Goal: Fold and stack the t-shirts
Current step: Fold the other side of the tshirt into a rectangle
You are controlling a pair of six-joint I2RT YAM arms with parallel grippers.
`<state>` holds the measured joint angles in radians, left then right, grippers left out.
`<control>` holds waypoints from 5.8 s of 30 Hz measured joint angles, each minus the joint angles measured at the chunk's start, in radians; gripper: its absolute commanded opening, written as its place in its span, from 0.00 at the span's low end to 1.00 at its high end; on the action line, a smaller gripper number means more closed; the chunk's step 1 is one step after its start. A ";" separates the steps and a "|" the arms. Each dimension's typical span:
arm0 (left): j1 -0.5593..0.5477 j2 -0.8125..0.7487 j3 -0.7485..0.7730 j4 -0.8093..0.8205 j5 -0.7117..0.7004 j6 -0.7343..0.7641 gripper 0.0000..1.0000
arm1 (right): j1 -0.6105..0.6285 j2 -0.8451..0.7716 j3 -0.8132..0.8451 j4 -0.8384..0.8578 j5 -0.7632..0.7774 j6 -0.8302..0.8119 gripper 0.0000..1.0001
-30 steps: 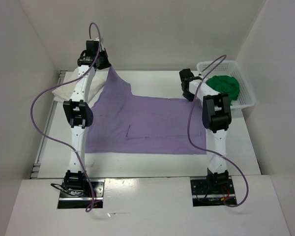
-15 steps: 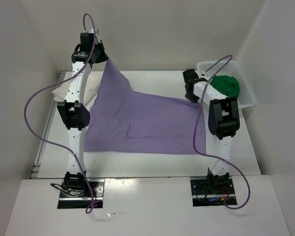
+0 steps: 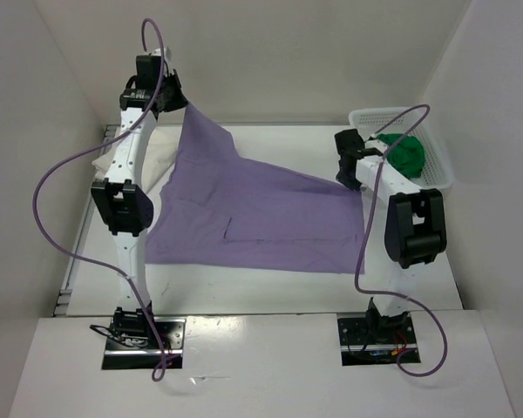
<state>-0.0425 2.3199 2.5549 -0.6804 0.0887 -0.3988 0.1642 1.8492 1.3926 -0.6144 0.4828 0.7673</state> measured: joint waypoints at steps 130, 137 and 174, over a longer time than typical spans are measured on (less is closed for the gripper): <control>0.190 -0.381 -1.366 0.426 0.302 -0.308 0.19 | 0.656 0.645 0.794 0.000 -0.544 -0.266 0.00; 0.191 -0.381 -1.368 0.428 0.309 -0.308 0.19 | 0.656 0.557 0.622 0.056 -0.554 -0.245 0.00; 0.169 -0.554 -1.397 0.400 0.298 -0.282 0.19 | 0.742 0.213 0.304 0.130 -0.657 -0.300 0.00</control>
<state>0.1261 1.7657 1.1580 -0.2806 0.3866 -0.6804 0.9058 2.0624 1.6970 -0.4847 -0.1741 0.4675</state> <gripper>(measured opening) 0.189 0.007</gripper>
